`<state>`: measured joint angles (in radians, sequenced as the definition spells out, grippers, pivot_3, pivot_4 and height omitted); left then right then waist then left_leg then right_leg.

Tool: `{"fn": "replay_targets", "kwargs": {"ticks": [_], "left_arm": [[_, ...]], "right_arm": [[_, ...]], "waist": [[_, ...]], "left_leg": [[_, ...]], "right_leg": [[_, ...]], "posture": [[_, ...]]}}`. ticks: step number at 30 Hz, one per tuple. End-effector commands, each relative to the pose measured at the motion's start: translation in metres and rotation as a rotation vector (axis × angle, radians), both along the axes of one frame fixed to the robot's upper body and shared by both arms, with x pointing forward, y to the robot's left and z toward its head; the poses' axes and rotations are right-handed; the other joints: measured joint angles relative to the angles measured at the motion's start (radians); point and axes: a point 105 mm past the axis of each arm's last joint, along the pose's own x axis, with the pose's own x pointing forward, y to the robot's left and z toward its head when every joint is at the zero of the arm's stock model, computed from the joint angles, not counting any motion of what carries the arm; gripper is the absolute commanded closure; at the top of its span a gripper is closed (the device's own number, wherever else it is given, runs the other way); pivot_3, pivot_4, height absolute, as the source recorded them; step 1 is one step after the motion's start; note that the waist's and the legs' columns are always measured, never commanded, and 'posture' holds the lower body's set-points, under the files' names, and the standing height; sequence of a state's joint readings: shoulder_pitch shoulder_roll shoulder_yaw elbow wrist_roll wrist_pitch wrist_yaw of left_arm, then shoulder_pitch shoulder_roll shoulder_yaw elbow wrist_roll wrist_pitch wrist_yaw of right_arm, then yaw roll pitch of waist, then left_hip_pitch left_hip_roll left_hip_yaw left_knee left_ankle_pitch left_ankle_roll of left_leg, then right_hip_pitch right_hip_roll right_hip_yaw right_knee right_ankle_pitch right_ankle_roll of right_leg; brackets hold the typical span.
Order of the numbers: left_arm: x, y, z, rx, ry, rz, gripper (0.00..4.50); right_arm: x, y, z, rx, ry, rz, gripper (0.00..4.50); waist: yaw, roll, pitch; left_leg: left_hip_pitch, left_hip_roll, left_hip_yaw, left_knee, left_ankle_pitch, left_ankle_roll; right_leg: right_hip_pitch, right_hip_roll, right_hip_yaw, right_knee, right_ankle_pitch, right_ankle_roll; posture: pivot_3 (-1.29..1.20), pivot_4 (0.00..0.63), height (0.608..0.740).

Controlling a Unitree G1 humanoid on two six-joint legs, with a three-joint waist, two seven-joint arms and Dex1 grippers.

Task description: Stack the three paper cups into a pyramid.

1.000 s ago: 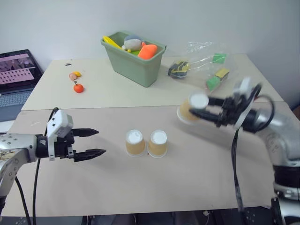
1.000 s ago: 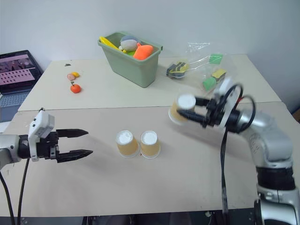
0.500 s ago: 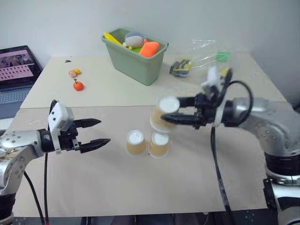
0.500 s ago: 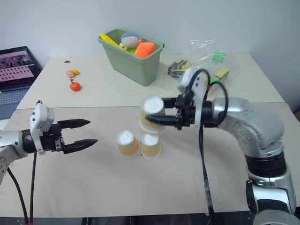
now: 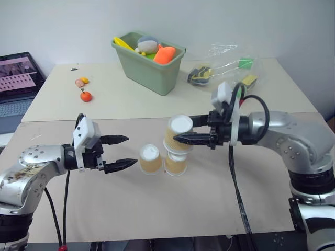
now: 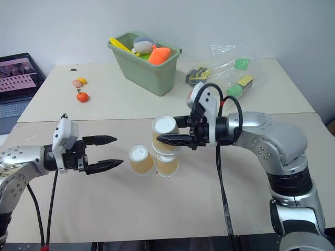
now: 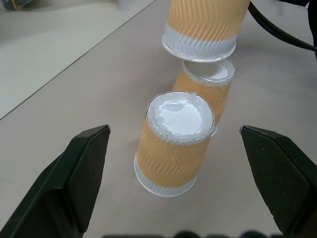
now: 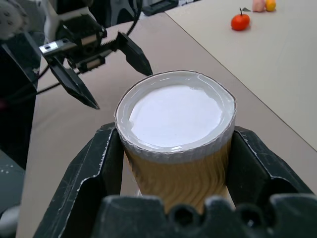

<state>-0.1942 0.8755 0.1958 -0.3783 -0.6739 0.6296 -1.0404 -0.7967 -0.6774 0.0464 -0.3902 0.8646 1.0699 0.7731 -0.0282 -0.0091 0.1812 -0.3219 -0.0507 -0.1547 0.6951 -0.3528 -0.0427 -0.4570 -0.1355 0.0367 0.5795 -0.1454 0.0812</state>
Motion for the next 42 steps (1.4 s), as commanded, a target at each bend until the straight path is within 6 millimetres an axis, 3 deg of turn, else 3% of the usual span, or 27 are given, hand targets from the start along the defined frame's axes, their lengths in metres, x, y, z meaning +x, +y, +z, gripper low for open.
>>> {"fn": "replay_targets", "kwargs": {"ticks": [1,6,10,18,29,35,37,40,42], "left_arm": [[-0.001,-0.004,0.006,-0.010,-0.031,-0.026,0.00],[0.001,-0.007,0.004,-0.016,-0.029,-0.033,0.00],[0.001,-0.008,0.004,-0.023,-0.028,-0.035,0.00],[0.001,-0.008,0.005,-0.021,-0.023,-0.036,0.00],[0.004,-0.010,0.004,-0.022,-0.018,-0.044,0.00],[0.005,-0.010,0.003,-0.022,-0.013,-0.048,0.00],[0.005,-0.009,0.004,-0.021,-0.011,-0.047,0.00],[0.006,-0.008,0.004,-0.020,-0.011,-0.045,0.00],[0.006,-0.008,0.004,-0.021,-0.012,-0.046,0.00]], "right_arm": [[-0.008,0.005,0.015,0.049,-0.014,0.041,1.88],[-0.008,0.012,0.013,0.053,0.000,0.059,1.88],[-0.005,0.018,-0.003,0.014,-0.004,0.058,1.88],[0.002,0.026,-0.016,0.012,-0.019,0.039,1.88],[0.001,0.028,-0.007,0.038,-0.013,0.049,1.88],[-0.002,0.026,-0.016,0.024,0.008,0.059,1.88],[-0.003,0.026,-0.019,0.019,0.018,0.061,0.92],[0.000,0.025,-0.022,0.013,0.018,0.040,0.02],[0.004,0.023,-0.025,0.006,0.019,0.011,0.02]], "waist": [[0.000,0.000,0.000],[-0.001,0.000,0.000],[-0.007,0.000,0.000],[-0.016,0.000,0.000],[-0.016,0.000,0.000],[-0.017,0.000,0.000],[-0.016,0.000,0.000],[-0.017,0.000,0.000],[-0.017,0.000,0.000]], "left_leg": [[0.000,0.000,0.000,0.000,0.000,0.000],[0.000,0.000,0.000,0.000,0.000,0.000],[0.000,0.000,0.000,0.000,0.000,-0.001],[0.000,0.000,0.000,0.000,0.001,-0.001],[0.000,0.000,0.000,0.000,0.001,-0.002],[0.000,0.000,0.000,0.000,0.001,-0.002],[0.000,0.000,0.000,0.000,0.001,-0.002],[0.000,0.000,0.000,0.000,0.001,-0.002],[0.000,0.000,0.000,0.000,0.001,-0.002]], "right_leg": [[0.000,0.000,0.000,0.000,0.000,0.000],[0.000,0.000,0.000,0.000,0.000,0.000],[0.000,0.000,0.000,0.001,0.000,0.000],[0.000,0.000,0.000,0.002,0.001,0.001],[0.000,0.000,0.000,0.002,0.001,0.001],[0.000,0.000,0.000,0.002,0.001,0.001],[0.000,0.000,0.000,0.002,0.001,0.001],[0.000,0.000,0.000,0.002,0.001,0.001],[0.000,0.000,0.000,0.002,0.001,0.001]], "posture": [[0.00,0.150,0.740],[0.00,0.150,0.740],[0.00,0.150,0.740],[0.00,0.150,0.740],[0.00,0.150,0.740],[0.00,0.150,0.740],[0.00,0.150,0.740],[0.00,0.150,0.740],[0.00,0.150,0.740]]}}
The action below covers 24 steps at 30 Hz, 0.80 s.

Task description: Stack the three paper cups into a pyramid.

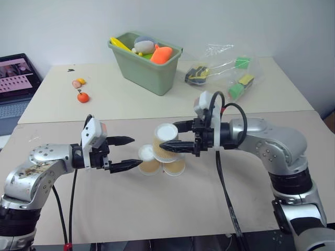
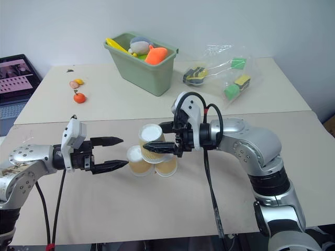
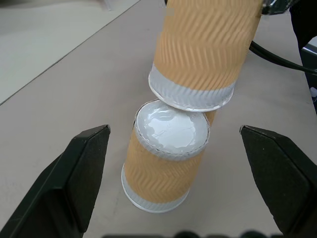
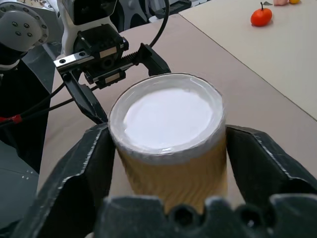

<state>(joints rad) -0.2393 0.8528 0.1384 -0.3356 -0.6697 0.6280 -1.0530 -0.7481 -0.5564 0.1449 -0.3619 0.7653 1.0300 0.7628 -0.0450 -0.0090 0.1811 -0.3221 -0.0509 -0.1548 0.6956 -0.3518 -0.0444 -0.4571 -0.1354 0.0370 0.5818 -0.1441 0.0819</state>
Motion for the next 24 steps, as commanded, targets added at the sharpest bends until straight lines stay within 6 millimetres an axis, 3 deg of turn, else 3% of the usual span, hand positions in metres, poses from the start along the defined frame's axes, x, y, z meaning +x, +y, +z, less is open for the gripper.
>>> {"fn": "replay_targets", "kwargs": {"ticks": [1,6,17,21,24], "left_arm": [[0.001,0.000,0.010,-0.001,-0.042,-0.012,0.00],[0.001,-0.002,0.010,-0.001,-0.040,-0.024,0.00],[0.007,-0.007,0.013,-0.032,-0.031,-0.049,0.00],[0.009,-0.001,0.018,-0.051,-0.037,-0.027,0.00],[0.012,0.005,0.020,-0.054,-0.058,0.008,0.00]], "right_arm": [[0.002,-0.003,0.005,0.000,-0.046,-0.024,0.02],[0.002,-0.008,0.012,0.007,-0.046,-0.021,0.02],[-0.023,-0.062,0.068,0.140,-0.040,0.013,0.02],[-0.025,-0.084,0.065,0.136,-0.033,-0.065,0.02],[-0.002,-0.113,0.047,0.074,-0.054,-0.265,0.02]], "waist": [[0.000,0.000,0.000],[0.001,0.000,0.000],[0.003,0.000,0.000],[0.005,-0.001,0.000],[0.008,-0.001,-0.001]], "left_leg": [[0.000,0.000,0.000,0.000,0.000,0.000],[0.000,0.000,0.000,0.001,0.000,0.000],[0.000,0.000,0.000,0.001,-0.001,0.002],[0.000,0.000,0.000,0.001,-0.001,0.003],[0.000,0.000,0.000,0.002,-0.002,0.004]], "right_leg": [[0.000,0.000,0.000,0.000,0.000,0.000],[0.000,0.000,0.000,0.002,0.000,0.000],[0.000,0.000,0.000,0.003,0.000,0.000],[0.000,0.000,0.000,0.004,0.000,0.000],[0.001,0.000,0.000,0.004,0.000,0.000]], "posture": [[0.00,0.150,0.740],[0.00,0.150,0.740],[0.00,0.150,0.740],[0.00,0.150,0.740],[0.00,0.150,0.740]]}}
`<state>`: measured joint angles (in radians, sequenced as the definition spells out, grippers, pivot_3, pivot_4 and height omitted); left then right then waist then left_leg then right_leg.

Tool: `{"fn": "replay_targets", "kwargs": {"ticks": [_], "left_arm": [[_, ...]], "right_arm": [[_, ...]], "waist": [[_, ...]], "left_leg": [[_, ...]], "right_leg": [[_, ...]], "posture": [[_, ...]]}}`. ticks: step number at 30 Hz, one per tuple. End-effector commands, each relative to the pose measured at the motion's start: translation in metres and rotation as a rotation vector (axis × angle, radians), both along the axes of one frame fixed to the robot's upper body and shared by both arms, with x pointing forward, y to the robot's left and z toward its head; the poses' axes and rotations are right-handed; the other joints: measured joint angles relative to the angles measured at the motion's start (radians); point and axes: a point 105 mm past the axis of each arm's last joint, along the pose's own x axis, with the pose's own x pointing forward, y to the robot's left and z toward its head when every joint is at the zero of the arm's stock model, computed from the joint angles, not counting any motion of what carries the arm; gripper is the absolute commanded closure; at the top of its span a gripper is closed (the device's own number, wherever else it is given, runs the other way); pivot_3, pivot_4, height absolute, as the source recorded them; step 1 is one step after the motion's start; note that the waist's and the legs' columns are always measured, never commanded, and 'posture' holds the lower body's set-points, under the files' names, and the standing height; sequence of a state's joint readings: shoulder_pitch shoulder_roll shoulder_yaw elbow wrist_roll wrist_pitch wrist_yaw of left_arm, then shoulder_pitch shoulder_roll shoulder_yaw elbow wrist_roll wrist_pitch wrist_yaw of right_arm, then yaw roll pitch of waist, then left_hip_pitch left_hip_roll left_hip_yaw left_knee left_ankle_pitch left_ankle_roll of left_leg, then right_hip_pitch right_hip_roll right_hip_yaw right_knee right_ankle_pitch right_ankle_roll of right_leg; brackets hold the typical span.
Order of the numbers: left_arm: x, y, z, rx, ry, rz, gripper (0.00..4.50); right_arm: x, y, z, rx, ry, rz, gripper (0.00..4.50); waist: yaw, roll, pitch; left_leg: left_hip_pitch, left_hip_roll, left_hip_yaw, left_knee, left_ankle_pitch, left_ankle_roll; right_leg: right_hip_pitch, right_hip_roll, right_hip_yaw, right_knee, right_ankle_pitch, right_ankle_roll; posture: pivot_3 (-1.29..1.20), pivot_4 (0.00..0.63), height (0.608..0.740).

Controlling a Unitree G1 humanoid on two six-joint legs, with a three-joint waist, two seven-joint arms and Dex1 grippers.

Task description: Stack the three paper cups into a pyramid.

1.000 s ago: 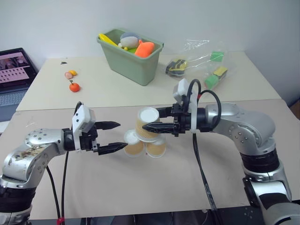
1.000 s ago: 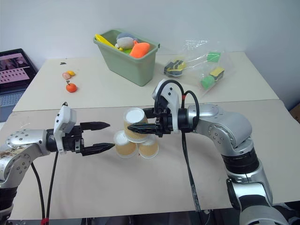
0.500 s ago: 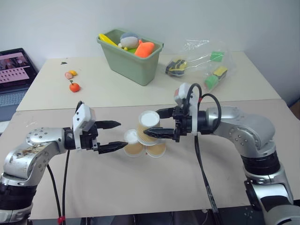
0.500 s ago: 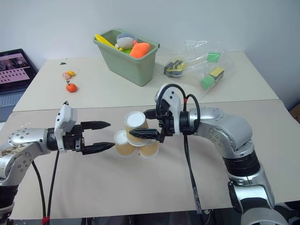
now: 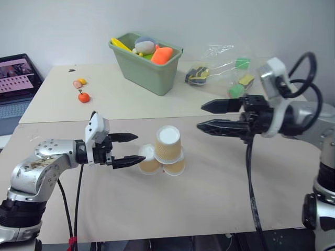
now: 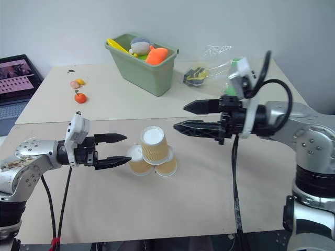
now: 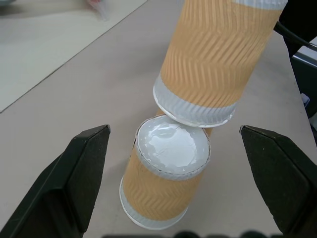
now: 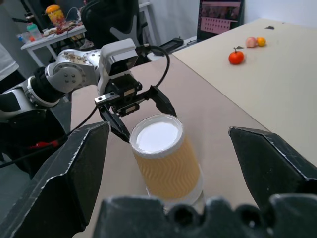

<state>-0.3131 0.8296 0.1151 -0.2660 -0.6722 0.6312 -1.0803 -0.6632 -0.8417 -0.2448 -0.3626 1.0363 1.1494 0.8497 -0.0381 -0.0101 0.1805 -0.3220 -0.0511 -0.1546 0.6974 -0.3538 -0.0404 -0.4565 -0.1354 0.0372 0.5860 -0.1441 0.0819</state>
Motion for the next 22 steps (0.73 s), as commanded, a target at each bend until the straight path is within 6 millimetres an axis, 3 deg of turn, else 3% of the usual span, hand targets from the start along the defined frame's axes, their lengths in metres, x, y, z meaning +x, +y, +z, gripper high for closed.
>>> {"fn": "replay_targets", "kwargs": {"ticks": [1,2,4,7,10,15,19,22], "left_arm": [[0.003,0.010,0.016,-0.022,-0.074,0.048,0.00],[0.008,0.020,0.018,-0.043,-0.105,0.127,0.00],[0.016,0.040,0.021,-0.088,-0.156,0.284,0.00],[0.020,0.069,0.019,-0.184,-0.171,0.509,0.00],[0.020,0.099,0.003,-0.232,-0.155,0.738,0.00],[0.009,0.125,-0.029,-0.262,-0.105,0.949,0.00],[0.002,0.139,-0.048,-0.305,-0.078,1.092,0.00],[0.000,0.139,-0.061,-0.285,-0.036,1.130,0.00]], "right_arm": [[0.022,-0.035,-0.011,-0.044,-0.054,-0.212,0.02],[0.043,-0.063,-0.025,-0.028,-0.028,-0.383,0.02],[0.063,-0.109,-0.050,-0.047,-0.067,-0.637,0.02],[0.070,-0.150,-0.074,-0.026,-0.107,-0.855,0.02],[0.065,-0.183,-0.103,-0.007,-0.097,-1.038,0.02],[0.049,-0.203,-0.134,0.001,-0.102,-1.182,0.02],[0.045,-0.199,-0.146,0.013,-0.089,-1.209,0.02],[0.045,-0.196,-0.147,0.029,-0.090,-1.215,0.02]], "waist": [[0.000,0.000,0.000],[0.000,0.000,0.000],[0.000,-0.004,-0.004],[0.000,-0.005,-0.004],[-0.003,-0.004,-0.005],[-0.002,-0.003,-0.005],[-0.002,-0.003,-0.005],[-0.002,-0.003,-0.005]], "left_leg": [[0.000,0.000,0.000,0.000,0.000,0.000],[0.000,0.000,0.001,0.001,-0.001,0.001],[0.001,0.000,0.001,0.002,-0.001,0.002],[0.002,-0.001,0.002,0.002,0.000,0.000],[0.003,-0.001,0.003,0.001,0.001,-0.001],[0.005,-0.001,0.005,0.002,0.001,-0.001],[0.006,0.000,0.005,0.001,0.001,-0.001],[0.019,0.003,0.005,0.000,0.001,-0.001]], "right_leg": [[0.000,0.000,0.000,0.000,0.000,0.000],[0.000,0.000,0.001,0.001,0.000,0.000],[0.001,0.000,0.001,0.001,0.000,0.000],[0.001,0.000,0.003,0.002,0.000,0.000],[0.000,0.000,0.005,0.004,0.001,-0.001],[0.001,0.000,0.007,0.003,0.001,-0.001],[0.009,0.001,0.007,0.002,0.003,-0.002],[0.025,0.004,0.007,-0.002,-0.001,0.004]], "posture": [[0.00,0.150,0.740],[0.00,0.150,0.740],[0.00,0.150,0.740],[0.00,0.150,0.740],[0.00,0.150,0.740],[0.00,0.150,0.740],[0.00,0.150,0.740],[0.00,0.150,0.740]]}}
